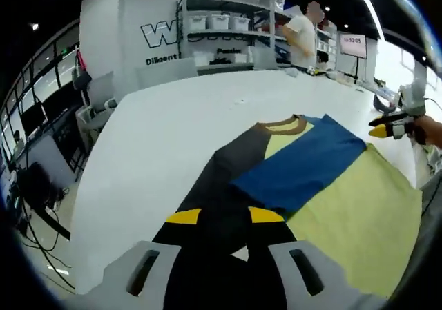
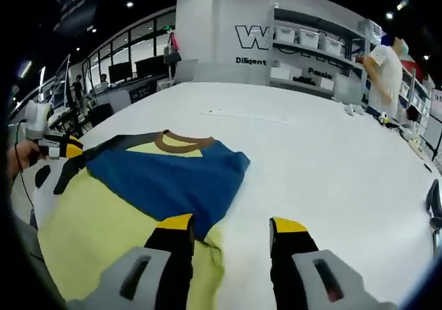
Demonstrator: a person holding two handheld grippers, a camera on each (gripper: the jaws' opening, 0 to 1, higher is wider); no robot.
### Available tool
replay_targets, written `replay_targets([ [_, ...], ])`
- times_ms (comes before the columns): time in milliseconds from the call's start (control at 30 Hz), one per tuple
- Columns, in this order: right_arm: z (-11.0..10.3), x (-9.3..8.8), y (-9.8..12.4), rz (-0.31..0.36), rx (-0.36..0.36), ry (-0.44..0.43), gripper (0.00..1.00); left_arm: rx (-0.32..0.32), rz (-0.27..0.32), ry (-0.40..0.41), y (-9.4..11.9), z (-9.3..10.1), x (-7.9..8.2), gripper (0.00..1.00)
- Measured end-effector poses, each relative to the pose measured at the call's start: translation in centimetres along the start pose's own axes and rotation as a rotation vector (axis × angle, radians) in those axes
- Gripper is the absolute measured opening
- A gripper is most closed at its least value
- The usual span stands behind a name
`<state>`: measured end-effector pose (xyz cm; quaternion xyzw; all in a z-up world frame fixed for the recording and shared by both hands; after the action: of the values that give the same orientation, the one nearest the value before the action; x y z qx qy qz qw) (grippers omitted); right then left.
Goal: Fold the garment on the visible template until the final outline fits inside the template.
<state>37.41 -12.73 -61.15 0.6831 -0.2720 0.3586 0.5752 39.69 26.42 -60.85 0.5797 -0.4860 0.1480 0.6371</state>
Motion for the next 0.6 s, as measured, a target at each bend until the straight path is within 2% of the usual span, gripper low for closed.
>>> replay_targets([
  [67,-0.1,-0.3,0.2,-0.007,0.004,-0.004,0.4,0.01,-0.011,0.033,0.5,-0.3,-0.5,0.2],
  [233,-0.3,-0.3,0.8,0.006,-0.009,0.018,0.47,0.025,-0.04,0.026,1.5,-0.8,-1.9,0.21],
  [500,-1.2,-0.3,1.3,0.019,0.013,0.013,0.47,0.05,-0.109,0.017,3.4,-1.2,-4.7,0.22],
  [600,-1.3,-0.5,1.4,0.018,0.015,0.006,0.46,0.009,-0.127,0.039,3.8,-0.4,-5.4,0.23],
])
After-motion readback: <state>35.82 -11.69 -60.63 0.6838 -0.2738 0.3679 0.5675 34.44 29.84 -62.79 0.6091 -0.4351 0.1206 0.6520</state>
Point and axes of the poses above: the point that each gripper's makers call its tool centre point, and the gripper's own axes: y roughly backward along the fingers, z roughly to its right, x roughly out of its top, the point moved 3 cm from there along y, roughly backward along the fingers, and after that the axes turned 6 degrees about -y, right-handed, at the moved point
